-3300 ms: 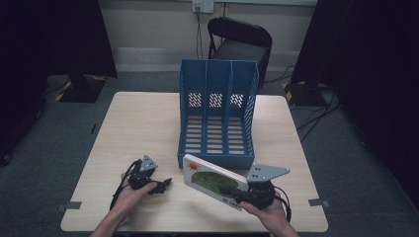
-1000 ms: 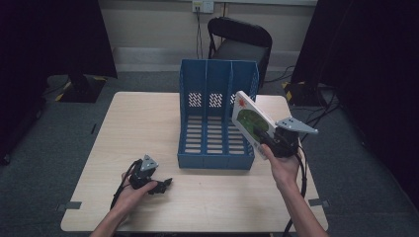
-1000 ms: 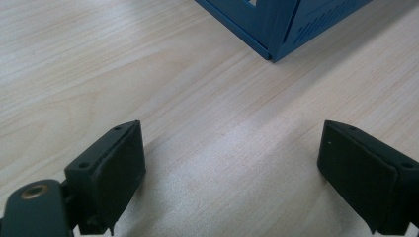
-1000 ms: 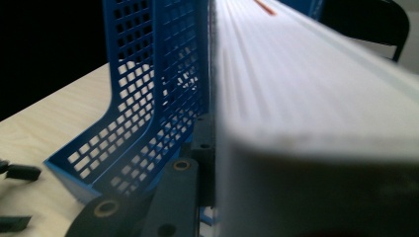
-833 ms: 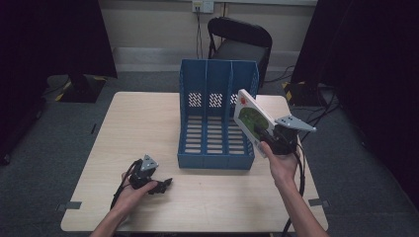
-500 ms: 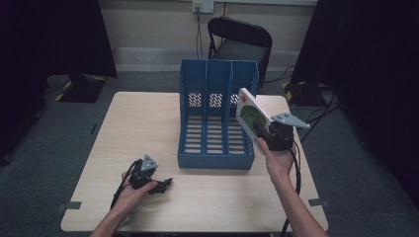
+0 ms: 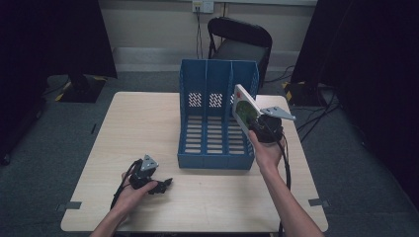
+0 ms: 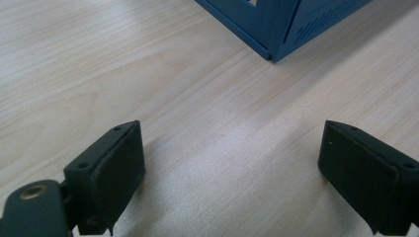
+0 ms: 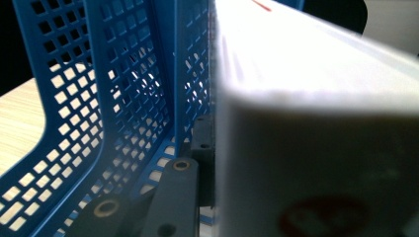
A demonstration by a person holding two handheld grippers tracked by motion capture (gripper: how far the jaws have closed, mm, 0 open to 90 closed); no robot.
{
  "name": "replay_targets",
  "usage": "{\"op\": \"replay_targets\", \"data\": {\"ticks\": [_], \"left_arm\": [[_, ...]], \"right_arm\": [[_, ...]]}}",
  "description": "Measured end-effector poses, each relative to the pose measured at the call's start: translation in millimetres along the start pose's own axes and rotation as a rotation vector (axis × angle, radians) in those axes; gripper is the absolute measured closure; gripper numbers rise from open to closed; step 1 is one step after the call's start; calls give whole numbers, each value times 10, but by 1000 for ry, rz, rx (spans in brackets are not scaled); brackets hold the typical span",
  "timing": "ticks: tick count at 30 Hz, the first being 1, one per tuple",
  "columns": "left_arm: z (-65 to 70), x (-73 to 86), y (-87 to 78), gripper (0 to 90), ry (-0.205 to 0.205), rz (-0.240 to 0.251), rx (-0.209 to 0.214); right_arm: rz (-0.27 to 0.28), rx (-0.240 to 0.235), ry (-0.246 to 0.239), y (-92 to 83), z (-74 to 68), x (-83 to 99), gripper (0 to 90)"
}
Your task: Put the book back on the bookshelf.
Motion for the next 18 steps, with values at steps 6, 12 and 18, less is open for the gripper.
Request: {"op": "replay_targets", "data": {"ticks": [6, 12, 18], "left_arm": [[0, 0, 1, 100, 0, -1, -1], [0, -1, 1, 100, 0, -1, -1], [0, 0, 1, 100, 0, -1, -1]], "right_arm": [[-14, 21, 22, 143, 48, 18, 767], [-35, 20, 21, 268, 39, 73, 767], [-41, 22, 20, 400, -5, 94, 766]]}}
Point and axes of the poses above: each handheld gripper's, and its own axes: y roughly forward along the jaws, x roughly out of its underside, z roughly to its right, the point moved 8 cm from there along y, roughly forward along the jaws, and after that the axes turned 7 degrees about -z, right-handed, at the moved point
